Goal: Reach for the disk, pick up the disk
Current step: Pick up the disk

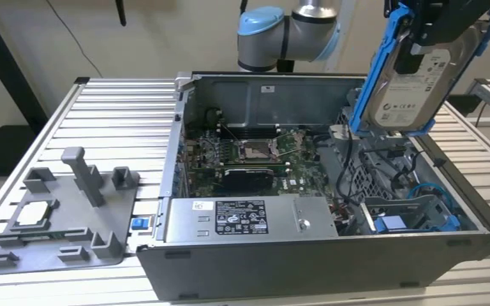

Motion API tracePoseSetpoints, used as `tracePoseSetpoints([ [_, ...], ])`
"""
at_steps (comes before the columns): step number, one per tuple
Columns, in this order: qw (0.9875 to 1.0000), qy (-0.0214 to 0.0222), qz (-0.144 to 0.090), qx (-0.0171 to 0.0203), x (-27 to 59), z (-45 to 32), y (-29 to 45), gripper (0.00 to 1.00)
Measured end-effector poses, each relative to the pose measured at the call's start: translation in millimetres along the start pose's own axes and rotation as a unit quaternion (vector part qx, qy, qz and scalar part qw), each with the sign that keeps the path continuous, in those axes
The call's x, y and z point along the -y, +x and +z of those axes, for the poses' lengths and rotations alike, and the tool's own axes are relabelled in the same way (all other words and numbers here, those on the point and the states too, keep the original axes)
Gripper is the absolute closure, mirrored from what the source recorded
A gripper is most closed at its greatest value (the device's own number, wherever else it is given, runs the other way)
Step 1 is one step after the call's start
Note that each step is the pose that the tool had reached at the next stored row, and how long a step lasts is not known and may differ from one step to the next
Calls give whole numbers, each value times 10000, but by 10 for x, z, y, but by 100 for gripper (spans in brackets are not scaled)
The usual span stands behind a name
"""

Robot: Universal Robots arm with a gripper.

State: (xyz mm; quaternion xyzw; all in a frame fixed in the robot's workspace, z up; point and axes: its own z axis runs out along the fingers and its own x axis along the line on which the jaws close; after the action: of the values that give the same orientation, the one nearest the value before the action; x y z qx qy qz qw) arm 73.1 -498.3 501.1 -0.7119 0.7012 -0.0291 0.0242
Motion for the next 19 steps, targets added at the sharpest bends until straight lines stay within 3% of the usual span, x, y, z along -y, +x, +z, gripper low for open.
tracePoseSetpoints([
  [12,10000,0,6,-19,-9,41,423,100],
  [19,10000,0,7,-20,-10,44,456,100],
])
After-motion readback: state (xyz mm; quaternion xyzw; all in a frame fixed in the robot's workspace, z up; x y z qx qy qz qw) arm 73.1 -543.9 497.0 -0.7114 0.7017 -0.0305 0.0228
